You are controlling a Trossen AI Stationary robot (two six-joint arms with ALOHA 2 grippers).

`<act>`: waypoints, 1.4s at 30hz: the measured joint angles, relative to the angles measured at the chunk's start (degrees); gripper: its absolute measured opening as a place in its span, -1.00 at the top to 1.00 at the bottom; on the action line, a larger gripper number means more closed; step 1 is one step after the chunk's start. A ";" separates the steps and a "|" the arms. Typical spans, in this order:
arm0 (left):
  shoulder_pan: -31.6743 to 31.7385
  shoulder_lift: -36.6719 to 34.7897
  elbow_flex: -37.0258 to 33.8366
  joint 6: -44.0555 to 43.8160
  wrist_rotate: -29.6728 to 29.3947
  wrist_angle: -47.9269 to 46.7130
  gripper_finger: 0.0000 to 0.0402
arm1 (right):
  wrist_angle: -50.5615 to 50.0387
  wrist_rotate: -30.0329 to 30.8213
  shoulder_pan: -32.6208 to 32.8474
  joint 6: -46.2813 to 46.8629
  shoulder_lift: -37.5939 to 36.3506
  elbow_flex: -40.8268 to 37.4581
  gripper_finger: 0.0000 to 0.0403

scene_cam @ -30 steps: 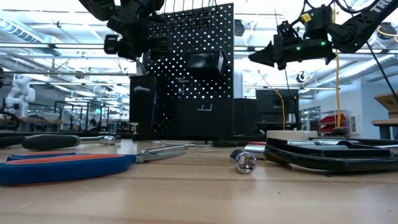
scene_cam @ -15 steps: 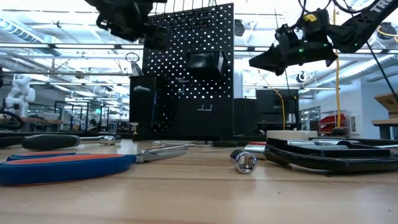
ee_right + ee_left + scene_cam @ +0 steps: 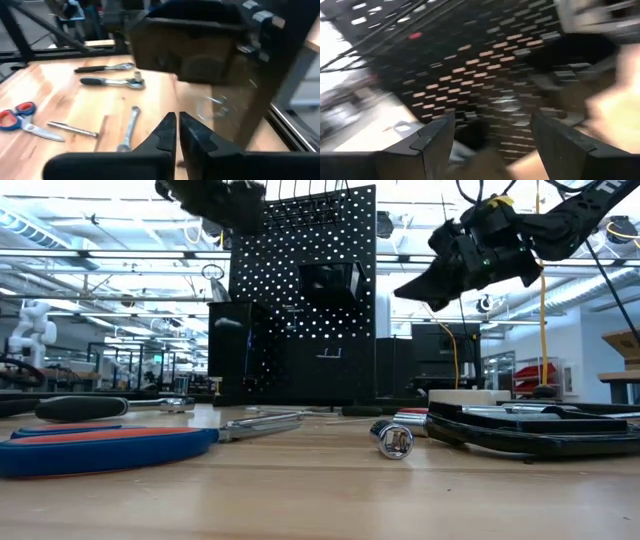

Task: Hang tools onto peg board
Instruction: Put the gray spirit level into the left black bin on the peg board

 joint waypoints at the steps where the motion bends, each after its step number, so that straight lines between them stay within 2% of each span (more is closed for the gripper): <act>1: -1.55 -0.77 0.02 -0.29 1.98 -1.37 -0.28 | 1.52 -0.01 0.44 0.11 0.46 -0.01 0.97; 3: -4.35 -2.79 0.02 -2.24 7.02 -7.06 -0.28 | 6.95 0.22 0.96 1.18 2.18 -0.02 0.99; 6: -7.16 -6.60 0.02 -9.24 12.71 -18.08 -0.28 | 14.90 5.29 1.39 4.38 6.27 -0.02 1.00; 10: -9.62 -10.74 -0.13 -23.63 13.04 -31.48 -0.28 | 16.78 7.37 1.21 3.84 10.50 -0.02 1.00; 14: -12.12 -15.15 -6.77 -29.07 13.18 -33.08 -0.28 | 20.60 7.21 1.25 3.13 14.26 -0.04 1.00; 18: -12.08 -22.35 -17.50 -33.84 17.78 -25.64 -0.28 | 21.99 7.25 1.07 3.88 16.76 0.99 1.00; 22: -11.88 -28.90 -28.69 -35.24 23.31 -9.04 -0.28 | 22.12 7.65 0.78 3.16 17.72 1.84 1.00; 28: -11.90 -31.70 -41.14 -21.35 30.73 23.46 -0.28 | 21.77 8.96 -1.16 2.78 17.69 2.47 1.00; 30: -11.90 -31.42 -42.67 -19.25 31.00 29.77 -0.28 | 21.55 8.73 -2.04 2.60 17.69 2.47 1.00; 34: -11.90 -31.23 -42.58 -19.07 31.04 31.65 -0.28 | 21.49 9.07 -3.69 2.54 17.69 2.47 1.00; 37: -11.88 -31.23 -42.56 -19.43 30.85 32.57 -0.28 | 21.57 14.07 -3.79 1.89 17.69 2.47 1.00; 42: -11.85 -31.22 -42.56 -19.44 22.84 32.49 -0.28 | 22.94 20.09 -3.86 0.81 17.69 2.45 1.00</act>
